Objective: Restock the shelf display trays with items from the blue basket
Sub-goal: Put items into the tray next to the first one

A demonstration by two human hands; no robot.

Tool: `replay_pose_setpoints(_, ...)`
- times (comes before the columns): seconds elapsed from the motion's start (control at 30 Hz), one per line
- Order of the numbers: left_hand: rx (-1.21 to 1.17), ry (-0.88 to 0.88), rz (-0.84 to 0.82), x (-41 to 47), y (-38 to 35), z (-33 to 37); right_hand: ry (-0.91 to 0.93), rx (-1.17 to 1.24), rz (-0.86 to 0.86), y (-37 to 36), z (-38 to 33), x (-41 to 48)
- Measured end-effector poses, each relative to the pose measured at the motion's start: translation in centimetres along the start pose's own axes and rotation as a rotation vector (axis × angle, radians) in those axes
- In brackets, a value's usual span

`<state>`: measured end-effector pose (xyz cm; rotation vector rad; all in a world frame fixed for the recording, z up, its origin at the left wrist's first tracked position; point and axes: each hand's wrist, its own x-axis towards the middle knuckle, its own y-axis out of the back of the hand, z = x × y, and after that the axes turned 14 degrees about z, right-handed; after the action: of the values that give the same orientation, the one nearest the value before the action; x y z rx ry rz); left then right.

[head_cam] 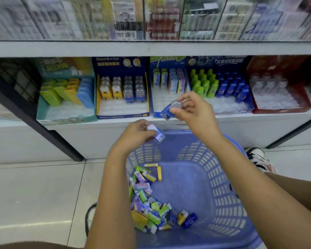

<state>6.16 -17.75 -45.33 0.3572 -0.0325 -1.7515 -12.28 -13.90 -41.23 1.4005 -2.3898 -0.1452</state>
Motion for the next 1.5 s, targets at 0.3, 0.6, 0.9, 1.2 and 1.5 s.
replay_pose_setpoints(0.3, -0.293, -0.102, 0.239, -0.3, 5.2, 0.8, 0.408, -0.559, -0.164, -7.7, -3.9, 5.3)
replay_pose_setpoints(0.6, -0.266, -0.171, 0.375, 0.3, 5.8, -0.1, 0.483, -0.668, -0.254, -9.4, -2.7, 6.1)
replay_pose_setpoints(0.9, -0.355, -0.174, 0.405, 0.4, 6.0, 0.1, 0.44, -0.665, -0.248, -9.6, -2.5, 6.6)
replay_pose_setpoints(1.2, -0.31, -0.2, 0.414, 0.3, 5.2, 0.3, 0.567, -0.974, -0.355, -10.1, -4.5, 6.5)
replay_pose_setpoints(1.5, -0.193, -0.304, 0.442, 0.0, 5.5, 1.2, 0.37, -0.349, -0.349, -10.0, -6.2, 3.6)
